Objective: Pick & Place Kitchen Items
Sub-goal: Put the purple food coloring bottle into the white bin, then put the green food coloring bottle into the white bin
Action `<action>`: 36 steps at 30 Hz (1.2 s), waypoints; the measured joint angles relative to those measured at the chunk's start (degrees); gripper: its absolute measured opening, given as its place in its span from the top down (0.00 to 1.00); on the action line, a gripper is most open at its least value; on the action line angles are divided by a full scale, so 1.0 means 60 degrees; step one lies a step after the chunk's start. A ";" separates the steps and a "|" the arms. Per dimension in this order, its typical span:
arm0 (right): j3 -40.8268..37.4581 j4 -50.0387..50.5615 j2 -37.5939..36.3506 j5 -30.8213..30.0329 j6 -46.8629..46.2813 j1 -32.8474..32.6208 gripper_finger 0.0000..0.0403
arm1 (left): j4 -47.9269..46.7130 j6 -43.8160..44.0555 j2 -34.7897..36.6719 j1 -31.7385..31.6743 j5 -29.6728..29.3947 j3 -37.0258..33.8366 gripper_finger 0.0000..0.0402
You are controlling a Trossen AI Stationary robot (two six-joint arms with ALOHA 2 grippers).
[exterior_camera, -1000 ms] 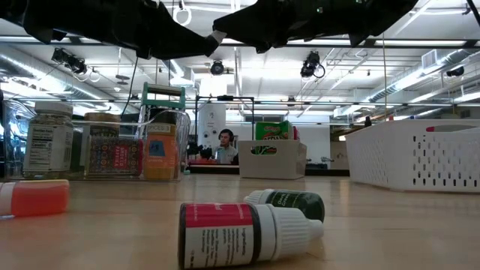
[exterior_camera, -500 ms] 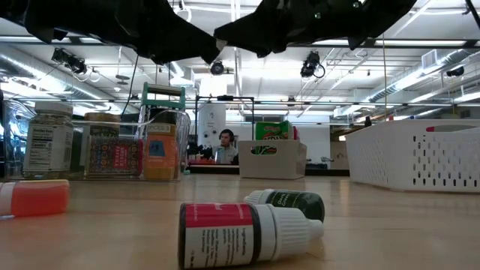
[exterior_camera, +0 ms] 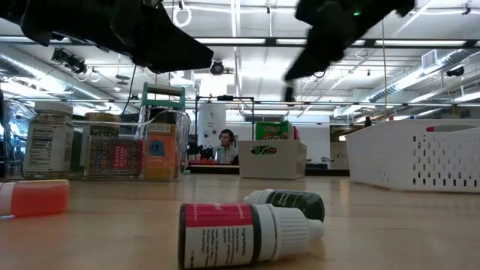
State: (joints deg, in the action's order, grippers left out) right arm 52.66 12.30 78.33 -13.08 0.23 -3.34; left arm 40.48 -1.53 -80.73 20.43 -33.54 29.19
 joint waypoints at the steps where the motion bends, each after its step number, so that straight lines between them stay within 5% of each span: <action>1: 0.0004 0.0817 -0.0292 -0.0090 -0.0732 -0.0005 0.85 | -0.0063 0.0096 0.0000 0.0000 -0.0003 0.0000 0.43; 7: 0.0004 0.5037 -0.0988 -0.0975 -0.4714 -0.0170 0.85 | -0.0109 0.0525 0.0000 0.0000 -0.0004 0.0000 0.43; 12: 0.0004 0.6169 -0.0900 -0.1247 -0.6255 -0.0353 0.85 | -0.0122 0.0997 0.0000 0.0000 0.0022 0.0000 0.43; 19: 0.0004 0.5946 -0.0600 -0.1723 -0.6541 -0.0331 0.83 | -0.0151 0.1650 0.0005 0.0003 0.0026 -0.0011 0.43; 29: 0.0004 0.6509 -0.0237 -0.1662 -0.6745 0.0105 0.66 | -0.0180 0.2421 0.0007 0.0000 0.0030 -0.0011 0.43; 36: 0.0004 0.5040 -0.0241 -0.1653 -0.5381 0.0128 0.61 | -0.0190 0.2398 0.0007 0.0000 0.0032 -0.0011 0.43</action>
State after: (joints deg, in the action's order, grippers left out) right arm 52.69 42.55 76.88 -23.00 -32.05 -2.57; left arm 39.34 12.86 -80.68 20.43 -33.35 29.12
